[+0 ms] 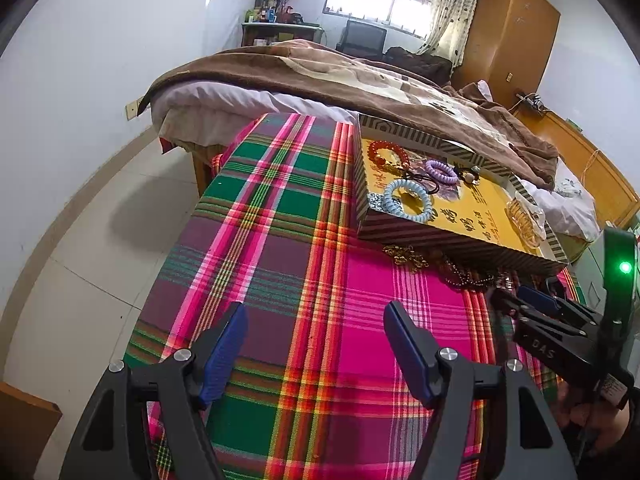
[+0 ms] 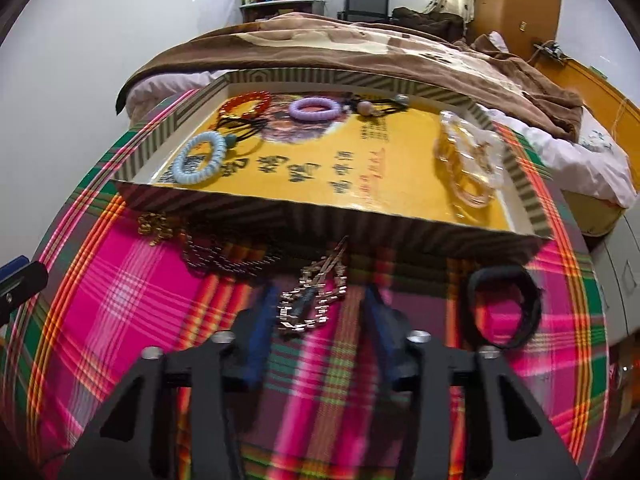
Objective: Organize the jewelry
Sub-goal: 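Grasp the jeweled hair clip with the right gripper while the left gripper grasps the brown bead bracelet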
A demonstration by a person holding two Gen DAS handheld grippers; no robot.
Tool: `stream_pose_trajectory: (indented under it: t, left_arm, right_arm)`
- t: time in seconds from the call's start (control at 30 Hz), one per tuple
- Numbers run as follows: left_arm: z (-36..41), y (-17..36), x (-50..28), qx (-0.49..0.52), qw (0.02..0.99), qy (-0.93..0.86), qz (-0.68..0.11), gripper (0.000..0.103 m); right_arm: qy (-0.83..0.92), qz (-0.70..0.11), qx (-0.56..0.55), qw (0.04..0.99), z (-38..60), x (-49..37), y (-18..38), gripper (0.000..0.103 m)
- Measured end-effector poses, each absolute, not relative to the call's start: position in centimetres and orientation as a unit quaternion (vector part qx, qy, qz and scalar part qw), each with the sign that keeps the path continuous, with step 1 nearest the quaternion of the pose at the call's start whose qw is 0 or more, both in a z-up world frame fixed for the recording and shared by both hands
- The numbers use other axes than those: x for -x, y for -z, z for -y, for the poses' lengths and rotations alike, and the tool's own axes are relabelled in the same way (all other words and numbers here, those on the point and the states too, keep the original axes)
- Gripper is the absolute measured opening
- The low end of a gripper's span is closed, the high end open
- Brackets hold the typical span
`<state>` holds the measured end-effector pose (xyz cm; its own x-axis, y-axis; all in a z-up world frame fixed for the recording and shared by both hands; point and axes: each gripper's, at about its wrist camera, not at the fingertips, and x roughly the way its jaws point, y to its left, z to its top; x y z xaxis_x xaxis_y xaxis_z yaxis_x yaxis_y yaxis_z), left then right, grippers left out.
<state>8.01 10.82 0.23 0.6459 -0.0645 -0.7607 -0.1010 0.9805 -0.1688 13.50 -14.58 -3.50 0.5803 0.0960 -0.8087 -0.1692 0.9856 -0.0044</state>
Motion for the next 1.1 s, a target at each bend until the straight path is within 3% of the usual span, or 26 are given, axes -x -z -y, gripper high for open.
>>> stream_pose_trajectory:
  t: [0.07, 1.1]
  left_arm:
    - [-10.5, -0.2, -8.3, 0.096, 0.901, -0.008, -0.422, 0.070]
    - [3.6, 1.4, -15.3, -0.028, 0.890, 0.105, -0.443, 0.070]
  right_arm:
    - [-0.072, -0.452, 0.034, 0.888, 15.4, -13.2, 3.4, 0.027]
    - [-0.121, -0.432, -0.058, 0.892, 22.0, -8.7, 2.7, 0.026]
